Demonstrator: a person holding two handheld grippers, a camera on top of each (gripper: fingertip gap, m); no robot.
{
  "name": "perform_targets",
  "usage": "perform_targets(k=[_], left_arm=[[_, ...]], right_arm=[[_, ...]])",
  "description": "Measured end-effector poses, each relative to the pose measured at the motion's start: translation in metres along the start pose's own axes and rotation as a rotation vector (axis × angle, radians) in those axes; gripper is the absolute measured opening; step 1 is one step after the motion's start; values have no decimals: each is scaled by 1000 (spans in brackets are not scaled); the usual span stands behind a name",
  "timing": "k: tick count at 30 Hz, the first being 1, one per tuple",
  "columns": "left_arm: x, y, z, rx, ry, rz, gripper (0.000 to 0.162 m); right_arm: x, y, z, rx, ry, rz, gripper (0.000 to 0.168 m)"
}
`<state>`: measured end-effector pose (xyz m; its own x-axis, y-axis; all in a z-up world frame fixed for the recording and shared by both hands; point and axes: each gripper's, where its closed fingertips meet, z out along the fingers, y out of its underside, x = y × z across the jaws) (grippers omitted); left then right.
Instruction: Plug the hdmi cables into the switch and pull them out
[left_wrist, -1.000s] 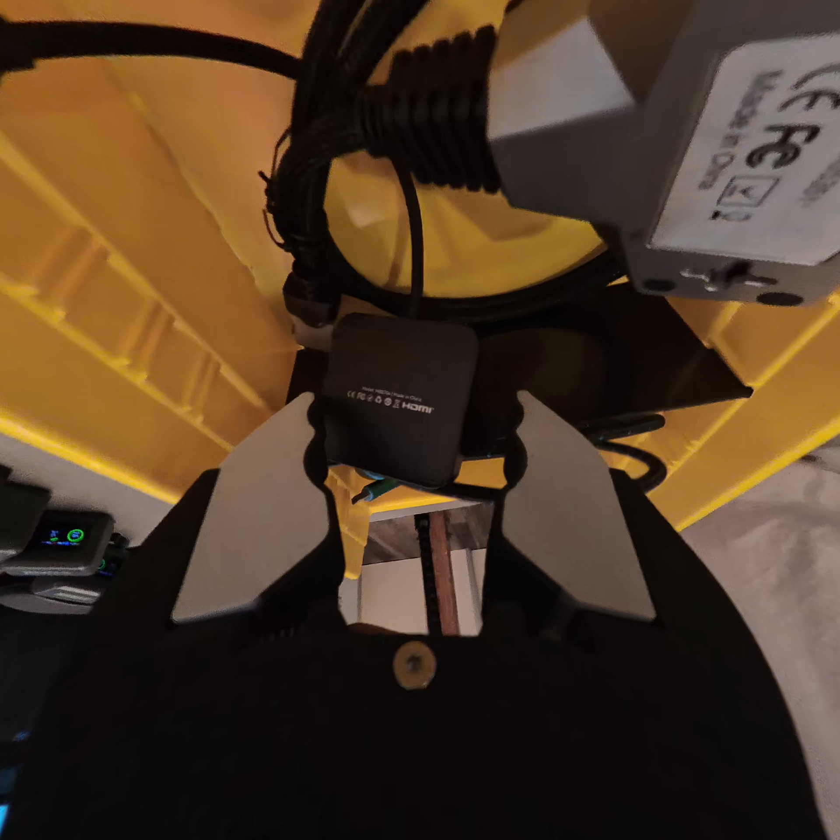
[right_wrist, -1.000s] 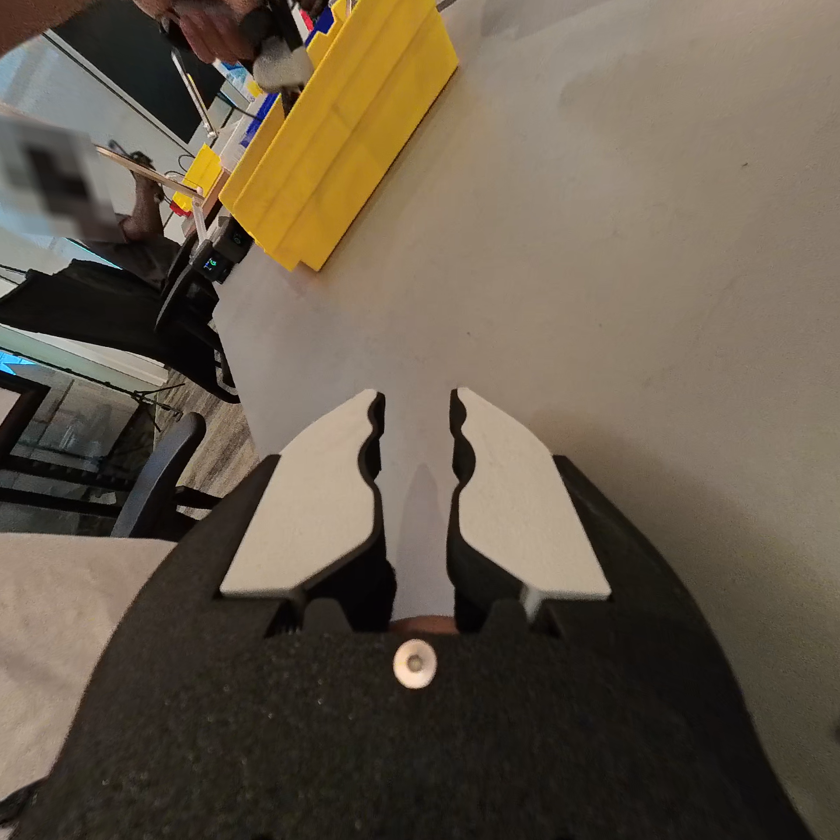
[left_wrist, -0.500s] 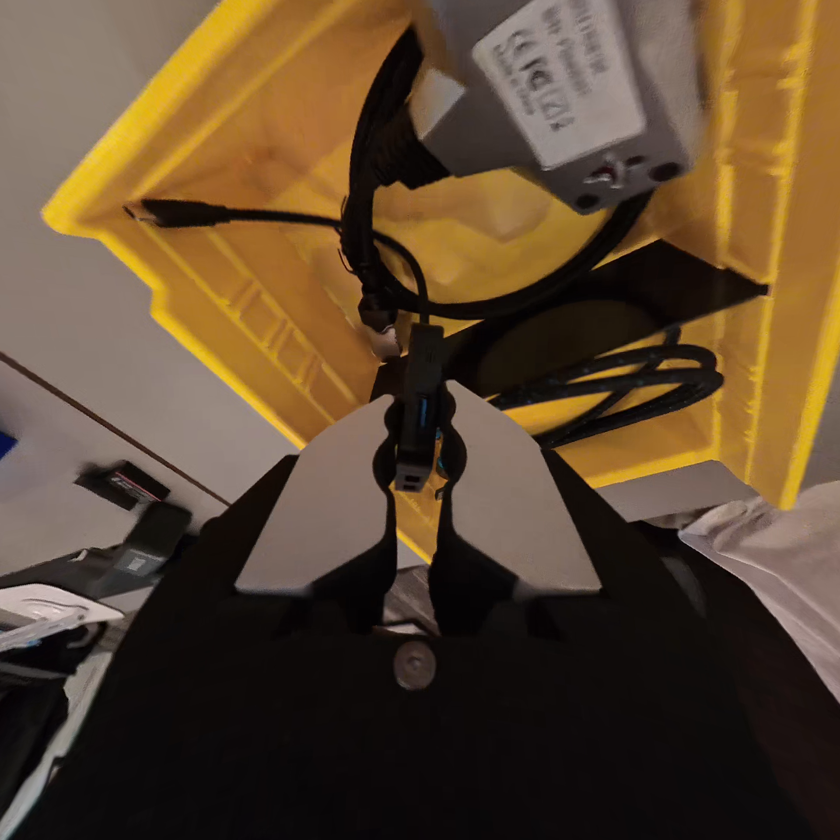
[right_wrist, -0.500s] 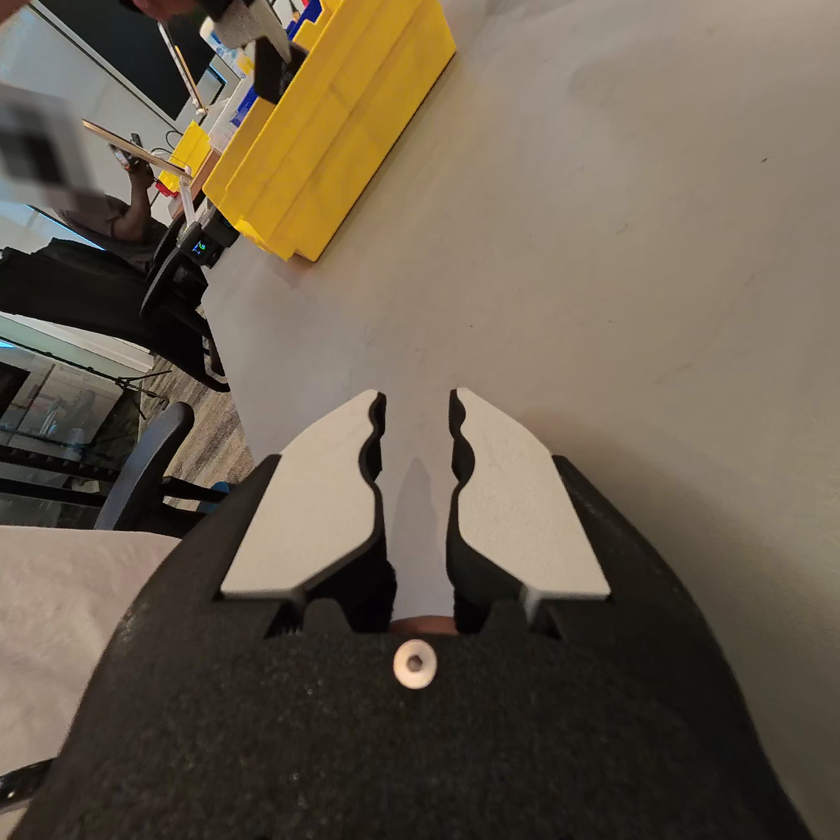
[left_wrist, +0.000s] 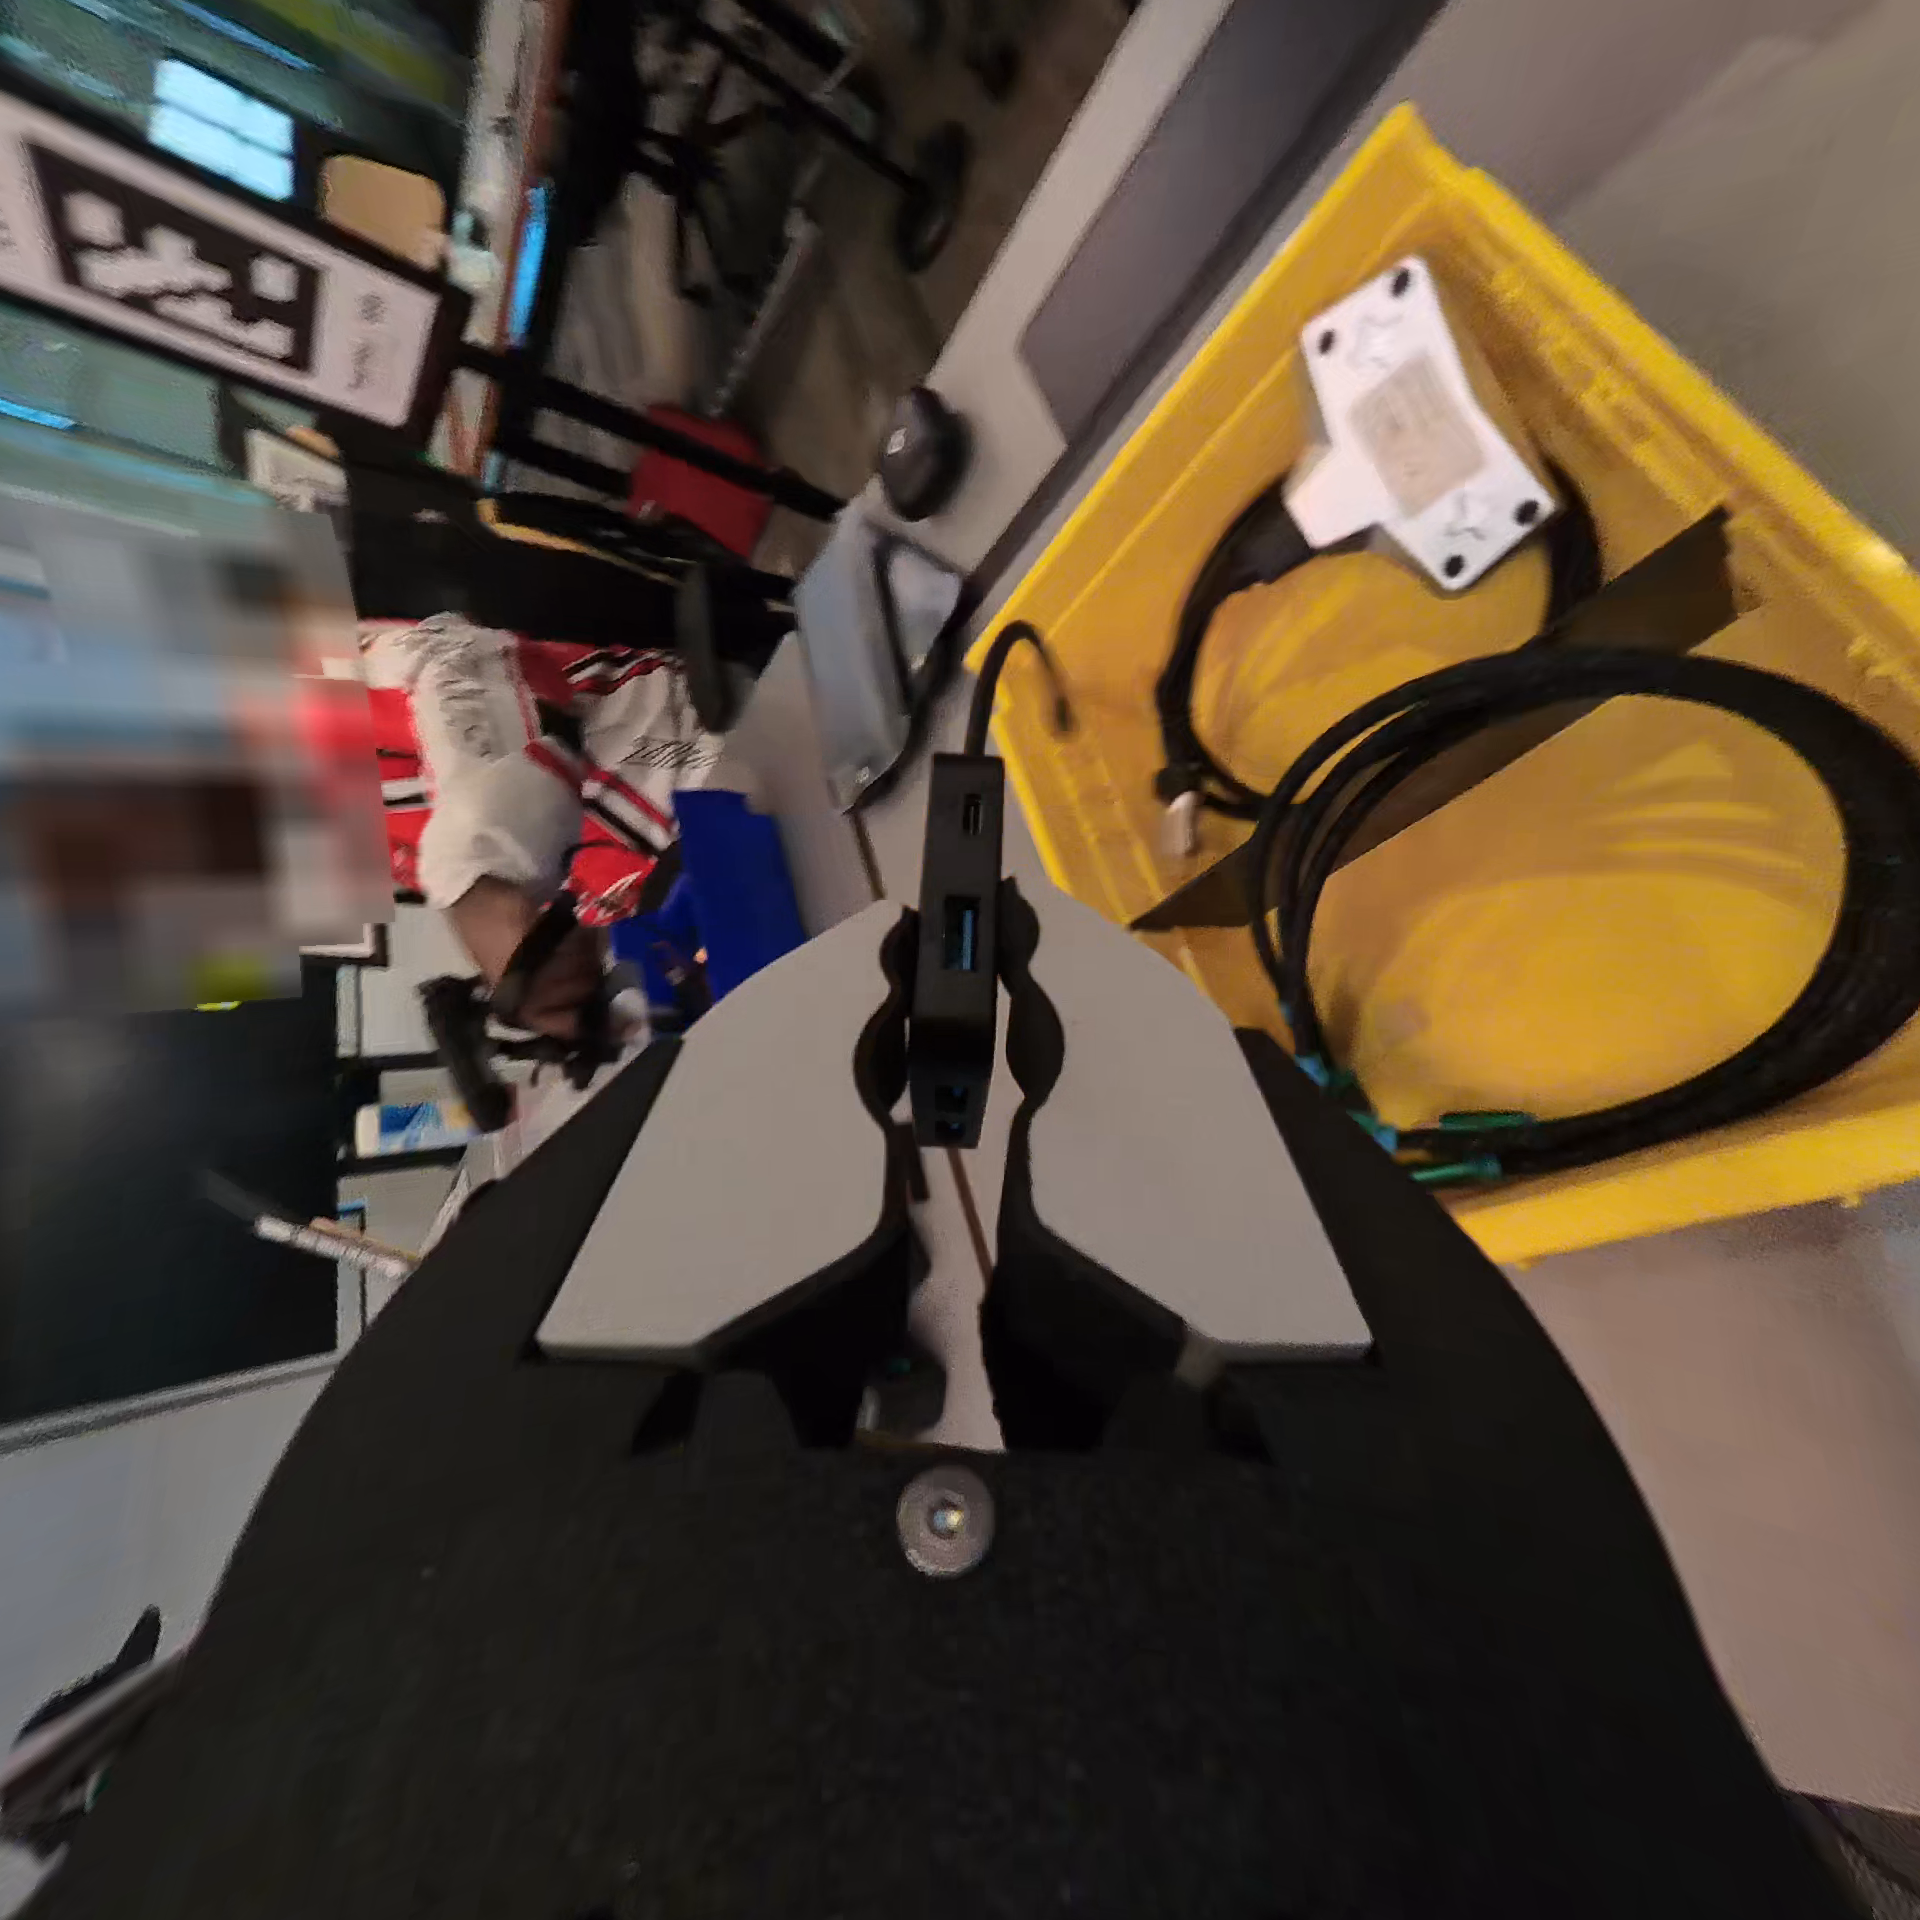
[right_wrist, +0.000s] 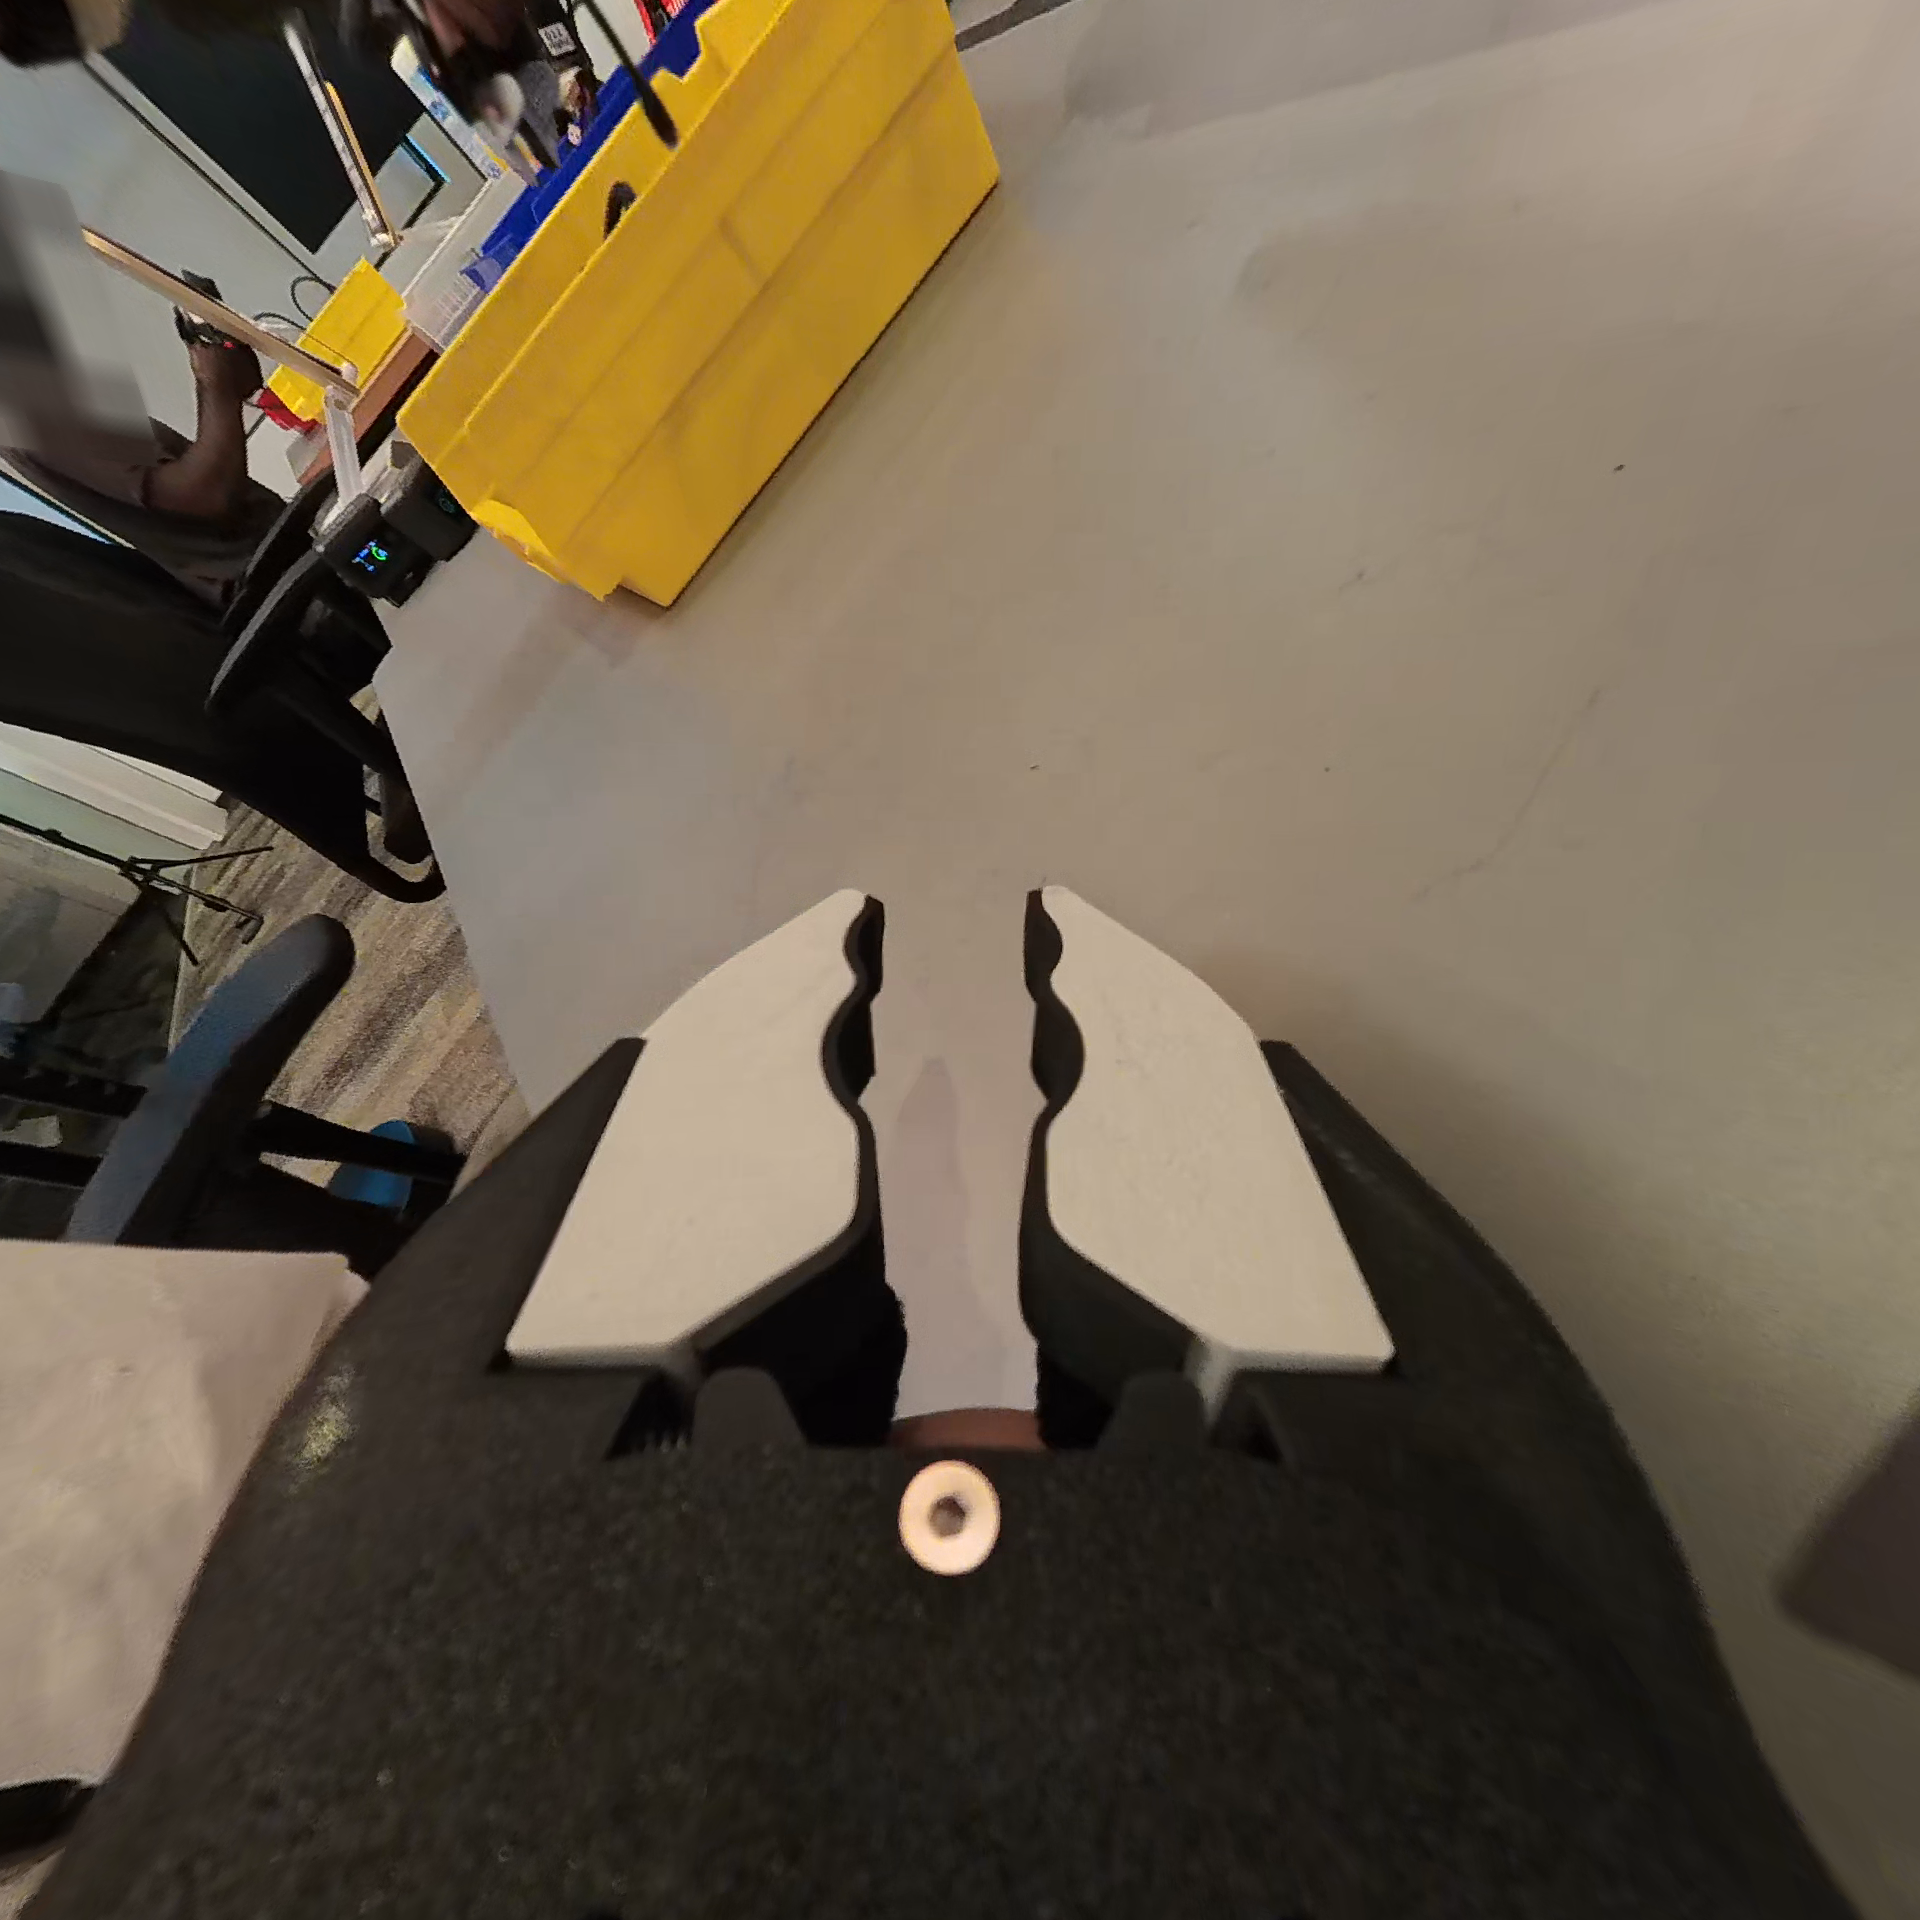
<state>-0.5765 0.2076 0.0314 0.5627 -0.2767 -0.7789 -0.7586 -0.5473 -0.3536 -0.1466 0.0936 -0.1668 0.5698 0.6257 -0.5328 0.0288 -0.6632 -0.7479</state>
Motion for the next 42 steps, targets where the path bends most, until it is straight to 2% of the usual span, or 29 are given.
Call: perform_targets(k=[2, 5, 11, 15, 18, 21, 23, 25, 27, 30, 32, 35, 42], left_arm=[[-16, 9, -18, 65, -46, -51, 14], [-13, 2, -35, 245, 99, -93, 14], [28, -47, -71, 497, 300, -133, 14], [75, -103, -95, 715, 643, -459, 14], [116, -141, -103, 776, 985, -787, 14], [172, -173, -108, 672, 1393, -985, 14], [201, -189, -113, 524, 1650, -1055, 14], [220, -198, -120, 367, 1875, -1025, 14], [231, -203, -123, 248, 2017, -957, 13], [244, -205, -116, 117, 2104, -853, 14], [254, -209, -107, 32, 2120, -868, 13], [267, -211, -103, -44, 2183, -826, 13], [284, -207, -97, -157, 2301, -635, 13]], right_arm=[[0, 1, 1, -9, 11, -19, 25], [1, 3, 3, -21, 29, -45, 25], [-10, -3, 10, -5, 23, -138, 25], [-24, -14, 20, 21, 23, -289, 28], [-38, -47, 24, 145, 136, -564, 30], [-63, -65, 31, 156, 171, -853, 31], [-70, -75, 33, 148, 173, -1012, 43], [-72, -96, 25, 220, 219, -1186, 44], [-75, -109, 12, 307, 248, -1355, 44], [-81, -114, 6, 379, 261, -1553, 34], [-78, -117, 11, 417, 341, -1721, 28], [-69, -114, 26, 357, 391, -1946, 26], [-67, -112, 51, 288, 315, -2094, 27]])
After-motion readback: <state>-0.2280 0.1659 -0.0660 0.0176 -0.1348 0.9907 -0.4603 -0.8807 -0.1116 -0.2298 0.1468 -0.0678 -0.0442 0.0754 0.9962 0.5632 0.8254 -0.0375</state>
